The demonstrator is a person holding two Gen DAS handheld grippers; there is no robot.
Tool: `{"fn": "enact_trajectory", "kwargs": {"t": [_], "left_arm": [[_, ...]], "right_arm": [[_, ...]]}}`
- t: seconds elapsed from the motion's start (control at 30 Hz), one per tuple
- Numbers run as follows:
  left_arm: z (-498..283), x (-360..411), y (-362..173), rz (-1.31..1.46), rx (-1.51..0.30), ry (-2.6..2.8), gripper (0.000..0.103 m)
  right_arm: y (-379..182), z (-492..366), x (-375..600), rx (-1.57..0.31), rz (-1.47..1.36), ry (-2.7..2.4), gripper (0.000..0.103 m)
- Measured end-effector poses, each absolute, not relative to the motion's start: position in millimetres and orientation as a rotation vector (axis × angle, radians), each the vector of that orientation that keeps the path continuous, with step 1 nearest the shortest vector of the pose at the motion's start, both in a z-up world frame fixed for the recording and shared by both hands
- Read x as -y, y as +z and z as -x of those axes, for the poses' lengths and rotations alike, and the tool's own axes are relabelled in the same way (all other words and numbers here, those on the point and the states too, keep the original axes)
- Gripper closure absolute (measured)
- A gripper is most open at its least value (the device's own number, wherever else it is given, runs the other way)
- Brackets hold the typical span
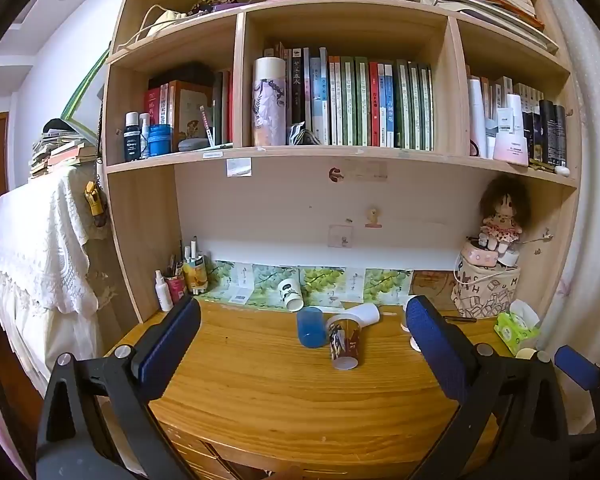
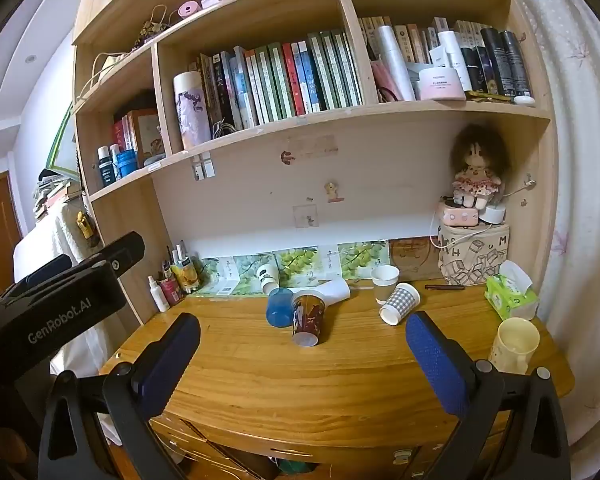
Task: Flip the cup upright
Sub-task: 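Move the left gripper down toward the blue plastic cup lying sideways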
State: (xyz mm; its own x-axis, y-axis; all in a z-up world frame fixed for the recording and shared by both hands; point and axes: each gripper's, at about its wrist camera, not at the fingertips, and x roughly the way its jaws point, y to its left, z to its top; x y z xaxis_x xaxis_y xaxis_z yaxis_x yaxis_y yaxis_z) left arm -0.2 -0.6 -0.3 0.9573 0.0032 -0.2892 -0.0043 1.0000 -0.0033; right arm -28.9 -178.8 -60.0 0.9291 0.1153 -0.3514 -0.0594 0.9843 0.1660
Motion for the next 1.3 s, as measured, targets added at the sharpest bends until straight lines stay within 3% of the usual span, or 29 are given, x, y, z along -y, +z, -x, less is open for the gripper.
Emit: {"fn": "enact_trajectory", "kwargs": {"t": [1.3], "left_arm": [[17, -16, -10, 0.045, -0.365, 0.019, 0.0]], "right_arm": [[-70, 42, 160, -0.432, -0.151, 0.112, 0.0]]}}
